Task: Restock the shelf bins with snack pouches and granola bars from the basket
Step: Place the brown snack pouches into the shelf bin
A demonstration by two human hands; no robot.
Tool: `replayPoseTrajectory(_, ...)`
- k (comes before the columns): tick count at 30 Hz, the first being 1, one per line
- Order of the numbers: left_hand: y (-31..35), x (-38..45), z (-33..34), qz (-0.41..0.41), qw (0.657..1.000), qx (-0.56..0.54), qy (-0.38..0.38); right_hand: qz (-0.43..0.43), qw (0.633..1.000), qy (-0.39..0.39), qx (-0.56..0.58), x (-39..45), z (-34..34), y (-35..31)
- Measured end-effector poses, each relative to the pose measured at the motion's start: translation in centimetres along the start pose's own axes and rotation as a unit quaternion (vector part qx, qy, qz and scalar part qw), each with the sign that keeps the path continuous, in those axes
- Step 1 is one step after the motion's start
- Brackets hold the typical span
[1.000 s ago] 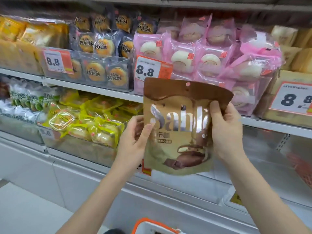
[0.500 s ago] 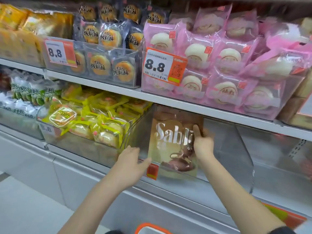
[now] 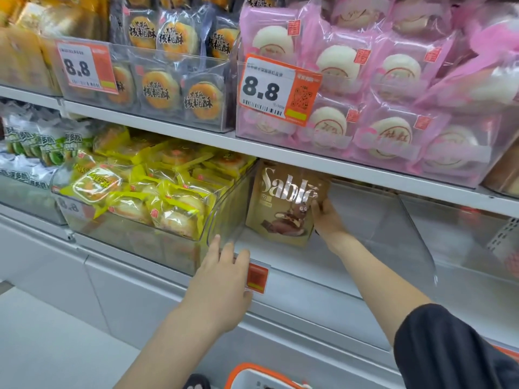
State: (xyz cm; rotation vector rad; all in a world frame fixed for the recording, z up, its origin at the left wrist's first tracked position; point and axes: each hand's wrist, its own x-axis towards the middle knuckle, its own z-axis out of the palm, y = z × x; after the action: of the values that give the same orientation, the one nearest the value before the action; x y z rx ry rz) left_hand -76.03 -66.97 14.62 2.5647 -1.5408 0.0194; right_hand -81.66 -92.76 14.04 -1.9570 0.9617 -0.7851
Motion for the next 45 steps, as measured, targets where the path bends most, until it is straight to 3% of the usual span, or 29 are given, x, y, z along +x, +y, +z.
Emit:
replayPoseTrajectory(8,-1.1,-0.6,0.3,0.021,0.998,-0.051,-0.007,0.106,0.994,-0.007,-0.001,-1.6,0.4,-0.9)
replayPoseTrajectory(11,-1.1,-1.8,0.4,0.024,0.996,-0.084,0.001,0.156,0.982,0.024,0.100,-4.2,-1.0,-2.3)
replayPoseTrajectory(13,-0.5,-3.1,0.9,0.022,0.991,-0.129,0.020,0.089,0.977,0.083,0.178,-8.8,-3.0,-2.9)
replayPoseTrajectory(15,0.8,-4.9,2.2,0.010,0.981,-0.189,0.030,-0.058,0.970,0.150,0.183,-16.1,-4.5,-3.0)
replayPoseTrajectory(17,2.5,-6.8,4.2,0.016,0.968,-0.251,0.009,-0.110,0.967,0.173,0.151,-23.4,-4.5,-0.4)
replayPoseTrajectory(18,3.3,-7.7,5.6,0.020,0.964,-0.265,-0.022,-0.085,0.979,0.152,0.107,-26.5,-3.8,2.0)
replayPoseTrajectory(20,3.9,-9.1,9.4,-0.001,0.958,-0.264,-0.111,0.048,0.995,0.062,0.055,-31.7,-1.7,8.0)
replayPoseTrajectory(22,3.9,-10.4,12.9,-0.057,0.939,-0.267,-0.210,0.191,0.980,-0.004,0.050,-36.3,-0.2,13.7)
replayPoseTrajectory(25,3.8,-12.6,17.4,-0.162,0.910,-0.294,-0.244,0.273,0.961,-0.038,0.014,-40.5,1.0,18.7)
replayPoseTrajectory(28,4.3,-14.8,20.9,-0.240,0.883,-0.319,-0.246,0.281,0.953,-0.109,-0.031,-39.5,1.5,20.3)
replayPoseTrajectory(30,4.2,-15.7,23.8,-0.229,0.897,-0.285,-0.247,0.275,0.950,-0.145,-0.025,-37.4,1.9,20.7)
replayPoseTrajectory(33,3.7,-16.1,25.6,-0.190,0.938,-0.142,-0.254,0.270,0.947,-0.170,-0.036,-35.0,3.1,21.3)
replayPoseTrajectory(37,3.4,-15.6,25.7,-0.155,0.947,-0.063,-0.275,0.264,0.948,-0.172,-0.044,-34.2,4.2,22.0)
replayPoseTrajectory(42,3.0,-16.0,26.7,-0.196,0.948,-0.130,-0.216,0.154,0.967,-0.145,-0.145,-35.3,4.8,23.3)
replayPoseTrajectory(45,2.9,-16.3,26.3,-0.222,0.929,-0.230,-0.189,0.170,0.971,-0.130,-0.105,-35.3,5.0,23.2)
